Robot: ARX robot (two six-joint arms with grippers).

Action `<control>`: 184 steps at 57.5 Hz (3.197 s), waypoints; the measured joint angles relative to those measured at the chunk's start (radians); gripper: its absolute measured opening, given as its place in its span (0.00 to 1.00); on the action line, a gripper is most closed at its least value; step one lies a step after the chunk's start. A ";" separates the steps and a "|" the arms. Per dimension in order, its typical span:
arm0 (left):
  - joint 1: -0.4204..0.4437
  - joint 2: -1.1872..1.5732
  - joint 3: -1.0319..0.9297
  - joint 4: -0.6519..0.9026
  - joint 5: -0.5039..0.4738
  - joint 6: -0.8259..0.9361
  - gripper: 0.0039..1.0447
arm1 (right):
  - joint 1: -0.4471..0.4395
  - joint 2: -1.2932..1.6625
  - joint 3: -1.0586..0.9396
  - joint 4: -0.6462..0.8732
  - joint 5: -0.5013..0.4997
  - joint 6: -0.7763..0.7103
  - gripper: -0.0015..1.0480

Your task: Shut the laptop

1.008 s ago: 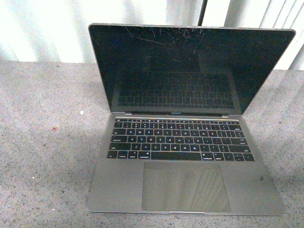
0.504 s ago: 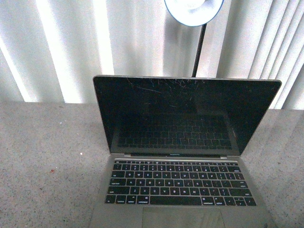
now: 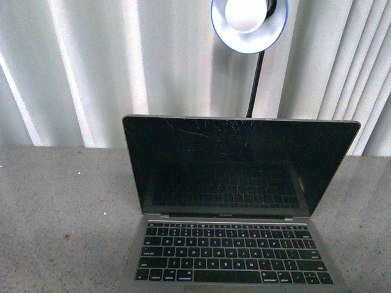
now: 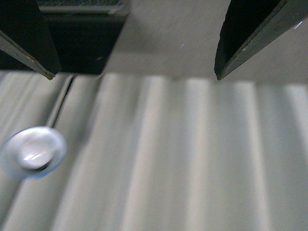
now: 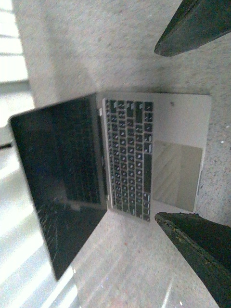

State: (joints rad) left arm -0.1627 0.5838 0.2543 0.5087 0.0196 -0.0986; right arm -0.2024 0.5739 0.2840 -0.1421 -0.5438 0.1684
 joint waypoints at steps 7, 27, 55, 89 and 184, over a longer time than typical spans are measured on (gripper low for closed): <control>-0.122 0.371 0.159 0.234 0.061 0.043 0.94 | -0.065 0.280 0.148 0.174 -0.087 -0.183 0.93; -0.236 0.883 0.576 0.200 -0.019 0.378 0.94 | -0.023 0.637 0.473 0.113 -0.108 -0.863 0.93; -0.243 1.091 0.785 -0.016 -0.046 0.551 0.94 | 0.137 0.858 0.708 0.065 -0.061 -1.015 0.83; -0.226 1.235 0.954 -0.200 -0.026 0.710 0.03 | 0.227 1.054 0.937 -0.140 0.016 -1.313 0.03; -0.209 1.138 0.841 -0.380 0.085 0.858 0.03 | 0.300 1.062 0.884 -0.295 0.068 -1.418 0.03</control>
State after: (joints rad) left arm -0.3714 1.7214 1.0954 0.1291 0.1047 0.7593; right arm 0.0978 1.6363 1.1679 -0.4374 -0.4763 -1.2499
